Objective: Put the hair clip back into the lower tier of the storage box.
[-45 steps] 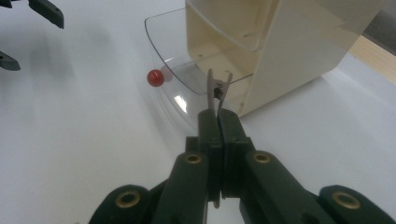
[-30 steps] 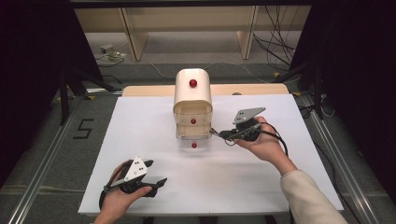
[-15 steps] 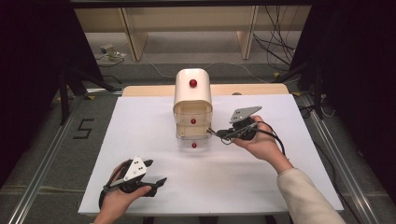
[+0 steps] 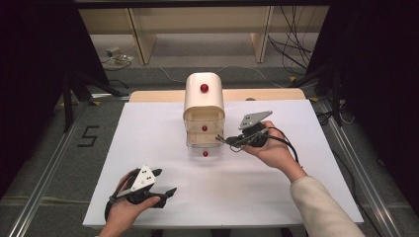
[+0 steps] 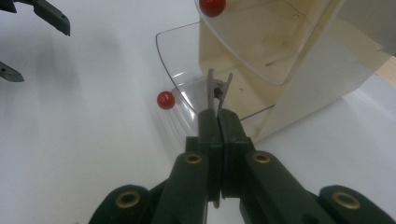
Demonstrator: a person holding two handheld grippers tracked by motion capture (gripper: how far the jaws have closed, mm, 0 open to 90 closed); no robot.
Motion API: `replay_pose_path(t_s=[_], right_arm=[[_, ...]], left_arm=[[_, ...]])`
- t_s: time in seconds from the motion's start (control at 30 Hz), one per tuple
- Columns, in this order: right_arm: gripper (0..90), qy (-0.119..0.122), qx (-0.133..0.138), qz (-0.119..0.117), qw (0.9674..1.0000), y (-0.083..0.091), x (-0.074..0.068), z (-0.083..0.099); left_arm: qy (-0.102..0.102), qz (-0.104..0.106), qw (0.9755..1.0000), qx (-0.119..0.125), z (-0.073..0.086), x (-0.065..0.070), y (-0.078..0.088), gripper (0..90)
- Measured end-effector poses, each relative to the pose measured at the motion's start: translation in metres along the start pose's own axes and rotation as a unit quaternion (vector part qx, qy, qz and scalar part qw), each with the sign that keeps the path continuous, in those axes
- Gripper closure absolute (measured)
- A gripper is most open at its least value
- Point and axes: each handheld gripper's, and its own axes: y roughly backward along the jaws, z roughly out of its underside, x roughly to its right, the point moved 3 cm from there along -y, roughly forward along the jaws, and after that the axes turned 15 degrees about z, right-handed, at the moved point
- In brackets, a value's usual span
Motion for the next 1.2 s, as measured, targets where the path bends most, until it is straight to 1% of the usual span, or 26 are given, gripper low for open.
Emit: replay_pose_path(t_s=[0.1, 0.4, 0.73, 1.07, 1.2], right_arm=[[90.0, 0.004, -0.001, 0.000, 1.0000, -0.002, -0.001, -0.002], [90.0, 0.003, -0.001, 0.000, 1.0000, -0.005, -0.001, -0.006], [90.0, 0.006, -0.002, -0.002, 1.0000, -0.007, -0.003, -0.009], [90.0, 0.011, -0.011, -0.005, 0.9999, -0.013, -0.006, -0.013], [90.0, 0.014, -0.010, -0.005, 0.9998, -0.015, -0.007, -0.015]], left_arm=[[0.001, 0.000, 1.0000, 0.000, 0.000, 0.000, 0.000, 20.5], [0.001, 0.001, 1.0000, 0.000, 0.000, 0.000, 0.000, 20.5], [-0.001, 0.000, 1.0000, -0.002, 0.000, -0.001, 0.000, 20.5], [0.000, 0.000, 1.0000, 0.001, 0.000, -0.001, 0.000, 20.5], [-0.001, 0.000, 1.0000, 0.001, -0.001, -0.001, 0.000, 20.5]])
